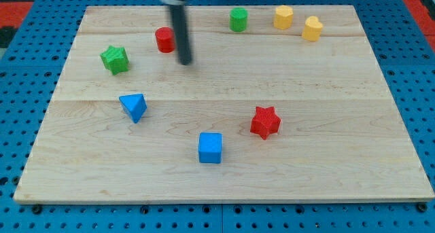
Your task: Push red star towards top center
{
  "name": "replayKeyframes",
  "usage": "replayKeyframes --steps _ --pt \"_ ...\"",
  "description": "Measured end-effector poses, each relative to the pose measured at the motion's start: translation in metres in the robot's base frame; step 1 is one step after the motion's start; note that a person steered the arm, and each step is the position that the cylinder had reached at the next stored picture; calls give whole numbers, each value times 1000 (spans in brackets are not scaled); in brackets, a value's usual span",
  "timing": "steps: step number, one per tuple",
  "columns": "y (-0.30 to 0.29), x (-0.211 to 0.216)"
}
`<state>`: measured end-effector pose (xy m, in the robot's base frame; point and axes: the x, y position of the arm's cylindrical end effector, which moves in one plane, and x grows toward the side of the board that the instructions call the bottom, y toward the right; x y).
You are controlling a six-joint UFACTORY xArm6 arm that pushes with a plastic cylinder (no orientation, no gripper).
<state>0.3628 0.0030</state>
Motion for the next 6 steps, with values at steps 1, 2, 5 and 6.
replayKeyframes --steps 1,2,5,6 --pt "108 85" --pt "99 173" --pt "36 139" --pt "62 163"
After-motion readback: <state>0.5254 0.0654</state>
